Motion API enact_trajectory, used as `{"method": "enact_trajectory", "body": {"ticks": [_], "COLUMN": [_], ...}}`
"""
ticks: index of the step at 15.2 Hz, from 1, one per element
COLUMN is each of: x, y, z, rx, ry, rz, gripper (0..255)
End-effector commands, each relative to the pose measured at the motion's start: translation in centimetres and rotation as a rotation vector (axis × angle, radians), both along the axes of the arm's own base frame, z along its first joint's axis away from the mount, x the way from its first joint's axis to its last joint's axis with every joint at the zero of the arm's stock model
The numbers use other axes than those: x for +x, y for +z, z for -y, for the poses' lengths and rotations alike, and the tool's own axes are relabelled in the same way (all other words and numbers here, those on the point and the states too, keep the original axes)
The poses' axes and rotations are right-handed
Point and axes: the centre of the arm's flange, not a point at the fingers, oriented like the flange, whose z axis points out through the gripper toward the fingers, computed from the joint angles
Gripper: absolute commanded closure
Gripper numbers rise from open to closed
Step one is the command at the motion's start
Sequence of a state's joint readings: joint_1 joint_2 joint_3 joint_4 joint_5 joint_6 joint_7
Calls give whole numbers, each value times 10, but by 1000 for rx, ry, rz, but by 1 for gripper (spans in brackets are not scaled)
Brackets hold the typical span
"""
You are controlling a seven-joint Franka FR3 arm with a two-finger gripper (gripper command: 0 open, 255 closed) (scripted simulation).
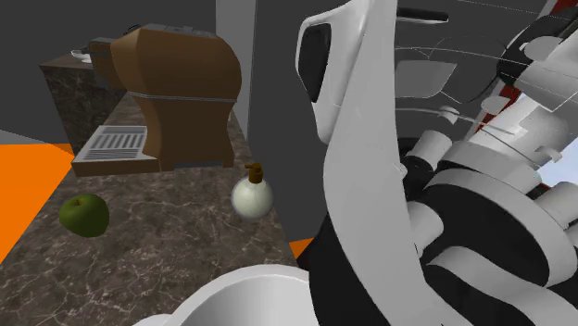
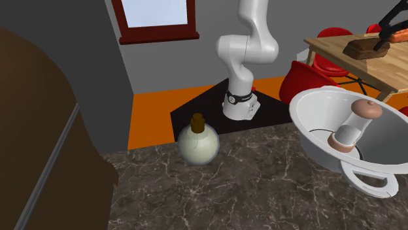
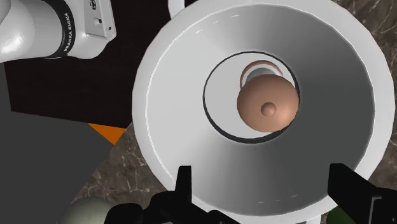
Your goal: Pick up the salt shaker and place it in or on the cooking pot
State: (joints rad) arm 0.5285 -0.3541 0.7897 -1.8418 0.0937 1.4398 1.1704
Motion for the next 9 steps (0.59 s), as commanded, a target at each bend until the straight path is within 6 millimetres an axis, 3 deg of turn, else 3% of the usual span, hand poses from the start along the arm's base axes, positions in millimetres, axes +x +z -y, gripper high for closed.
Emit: {"method": "enact_trajectory", "body": {"ticks": [1,2,9], "x": [-2,-3,-3], "y": [24,35,35], "z": [-4,-6,-6], "rx": [0,0,0], "ry": [0,0,0], "rz": [0,0,0], "gripper": [0,0,0]}}
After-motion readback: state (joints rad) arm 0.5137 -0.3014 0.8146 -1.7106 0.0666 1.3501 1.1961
